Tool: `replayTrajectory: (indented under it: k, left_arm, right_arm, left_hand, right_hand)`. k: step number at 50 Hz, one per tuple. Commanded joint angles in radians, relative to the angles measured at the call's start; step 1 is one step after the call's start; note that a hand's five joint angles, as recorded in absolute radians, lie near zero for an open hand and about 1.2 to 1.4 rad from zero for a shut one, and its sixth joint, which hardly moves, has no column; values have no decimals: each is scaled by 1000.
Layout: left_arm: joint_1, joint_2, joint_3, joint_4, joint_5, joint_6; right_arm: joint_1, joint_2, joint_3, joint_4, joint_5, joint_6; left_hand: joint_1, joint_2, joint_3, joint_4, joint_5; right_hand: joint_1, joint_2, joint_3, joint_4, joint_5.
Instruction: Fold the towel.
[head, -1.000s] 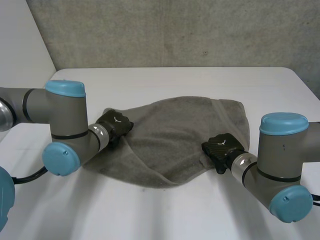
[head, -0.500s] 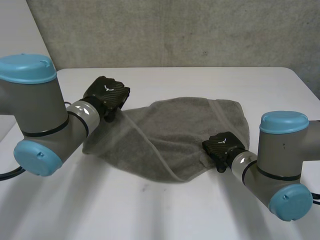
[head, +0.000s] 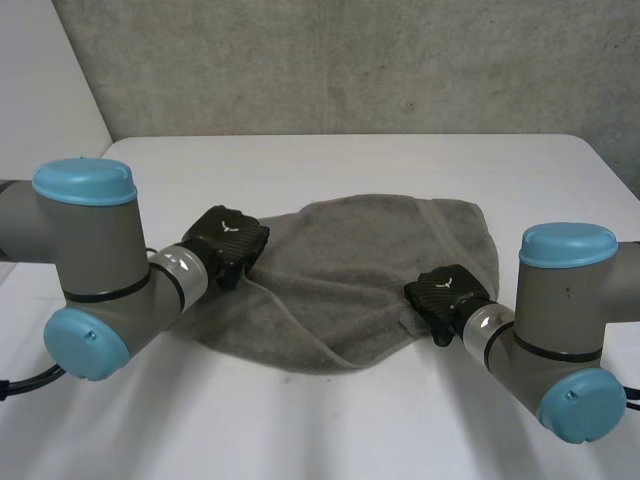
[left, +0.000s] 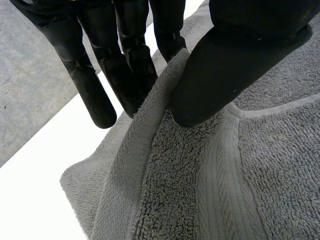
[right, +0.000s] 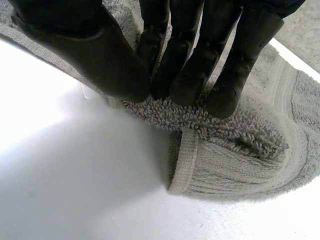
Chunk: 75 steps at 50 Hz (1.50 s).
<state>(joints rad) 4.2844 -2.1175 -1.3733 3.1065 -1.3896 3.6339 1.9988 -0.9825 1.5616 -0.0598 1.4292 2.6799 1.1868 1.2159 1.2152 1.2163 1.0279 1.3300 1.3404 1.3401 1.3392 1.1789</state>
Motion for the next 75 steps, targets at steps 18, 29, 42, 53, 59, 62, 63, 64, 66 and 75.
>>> replayTrajectory:
  k: [18,29,42,53,59,62,63,64,66,75]
  left_arm:
    - [109,347,-235,79,-65,-101]
    - [143,467,-351,133,-55,-277]
    - [141,519,-334,133,-57,-374]
    - [137,533,-291,132,-62,-419]
    - [133,536,-268,129,-65,-445]
    - [133,536,-262,127,-66,-446]
    - [133,536,-262,127,-66,-446]
    - [137,536,-262,127,-66,-446]
    - [141,536,-262,127,-68,-446]
    - [163,534,-267,127,-68,-446]
  right_arm:
    - [-67,-107,-148,314,-90,20]
    - [-124,-51,-345,492,-96,26]
    - [-112,-54,-313,468,-105,153]
    - [23,-222,24,142,-133,328]
    - [132,-184,74,51,-115,402]
    - [158,-154,74,41,-112,403]
    - [158,-154,74,41,-112,403]
    - [163,-142,69,41,-101,403]
    - [161,-130,66,44,-92,403]
    - [141,-104,93,-23,-69,400]
  left_hand:
    - [209,180,181,180,194]
    - [209,180,181,180,194]
    - [209,180,181,180,194]
    - [209,180,181,180,194]
    - [209,180,181,180,194]
    - [209,180,181,180,194]
    - [209,180,181,180,194]
    - [209,180,181,180,194]
    - [209,180,181,180,194]
    - [209,180,181,180,194]
  right_hand:
    - [66,56,56,57,43]
    - [66,56,56,57,43]
    - [-1156,-1166,-1166,-1165,-1179]
    - [-1156,-1166,-1166,-1165,-1179]
    - [-1156,-1166,-1166,-1165,-1179]
    - [-1156,-1166,-1166,-1165,-1179]
    - [-1156,-1166,-1166,-1165,-1179]
    - [-1156,-1166,-1166,-1165,-1179]
    - [-1156,-1166,-1166,-1165,-1179]
    - [-893,-904,-904,-903,-917]
